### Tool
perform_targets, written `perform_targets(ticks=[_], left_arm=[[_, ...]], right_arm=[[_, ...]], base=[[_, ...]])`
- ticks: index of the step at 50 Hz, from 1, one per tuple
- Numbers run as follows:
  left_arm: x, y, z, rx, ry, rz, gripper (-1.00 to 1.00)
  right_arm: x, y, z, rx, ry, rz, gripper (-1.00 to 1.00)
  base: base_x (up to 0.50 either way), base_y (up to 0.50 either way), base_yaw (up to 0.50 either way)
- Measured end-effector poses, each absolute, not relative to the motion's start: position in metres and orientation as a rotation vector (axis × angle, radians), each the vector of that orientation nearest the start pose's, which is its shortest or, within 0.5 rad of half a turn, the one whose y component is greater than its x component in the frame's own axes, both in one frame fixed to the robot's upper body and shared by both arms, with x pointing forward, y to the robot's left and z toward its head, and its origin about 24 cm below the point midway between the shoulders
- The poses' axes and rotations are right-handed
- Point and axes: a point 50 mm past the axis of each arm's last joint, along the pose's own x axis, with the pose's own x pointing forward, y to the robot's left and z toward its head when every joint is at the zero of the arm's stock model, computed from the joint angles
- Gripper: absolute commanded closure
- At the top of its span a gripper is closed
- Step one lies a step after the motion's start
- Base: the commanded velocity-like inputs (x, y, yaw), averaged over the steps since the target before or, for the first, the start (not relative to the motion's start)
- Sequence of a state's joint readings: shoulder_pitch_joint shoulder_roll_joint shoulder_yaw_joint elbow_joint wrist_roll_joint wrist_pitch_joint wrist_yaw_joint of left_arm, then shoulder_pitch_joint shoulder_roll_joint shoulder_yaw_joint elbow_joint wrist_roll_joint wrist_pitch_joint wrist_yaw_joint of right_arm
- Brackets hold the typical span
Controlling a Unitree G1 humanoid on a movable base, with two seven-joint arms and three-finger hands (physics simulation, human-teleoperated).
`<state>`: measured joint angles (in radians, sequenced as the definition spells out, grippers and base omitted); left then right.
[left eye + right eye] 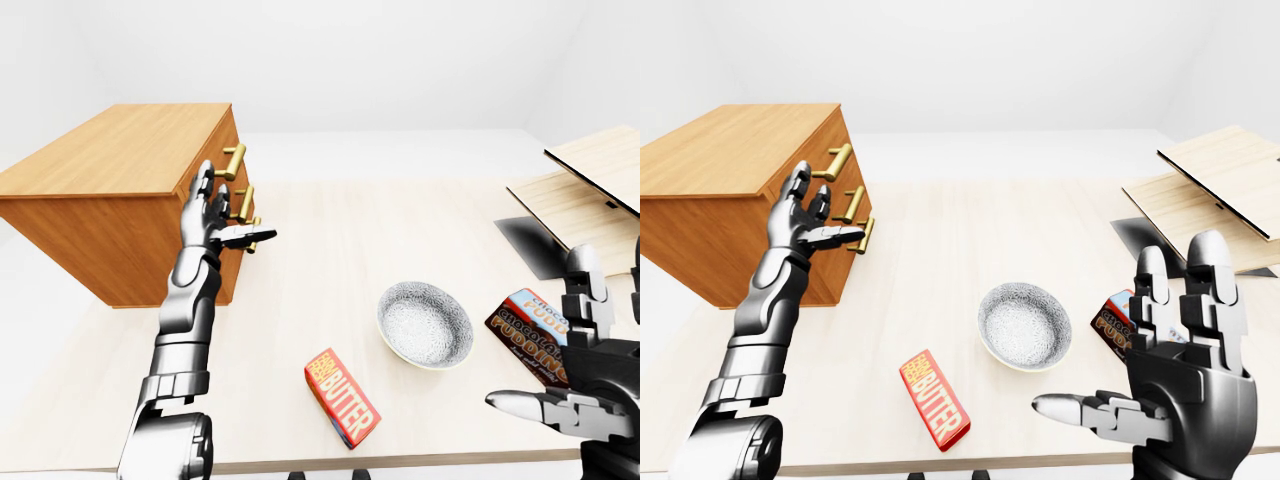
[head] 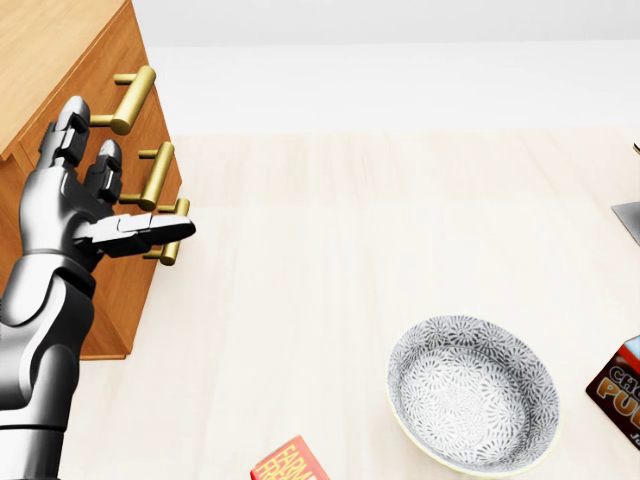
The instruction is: Close the top drawer of the cabinet and put the bowl on top of it.
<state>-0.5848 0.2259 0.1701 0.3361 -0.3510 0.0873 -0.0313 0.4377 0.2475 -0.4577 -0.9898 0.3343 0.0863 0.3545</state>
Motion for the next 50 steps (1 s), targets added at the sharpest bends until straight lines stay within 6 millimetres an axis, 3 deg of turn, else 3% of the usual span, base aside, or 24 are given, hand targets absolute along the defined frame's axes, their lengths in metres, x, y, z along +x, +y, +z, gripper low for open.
perform_targets(ticks=[29,50], left_arm=[[0.358,0.193,0.145,-0.271,-0.173,0.021,-1.0],[0.347,0.192,0.144,-0.313,-0.192,0.013,-1.0]], right_arm=[[0.117,-0.213,0.168,0.079,-0.531,-0.168,-1.0],[0.117,-0.213,0.168,0.08,-0.53,-0.167,-1.0]], base=[[0.0,0.0,0.0],[0.0,0.0,0.0]])
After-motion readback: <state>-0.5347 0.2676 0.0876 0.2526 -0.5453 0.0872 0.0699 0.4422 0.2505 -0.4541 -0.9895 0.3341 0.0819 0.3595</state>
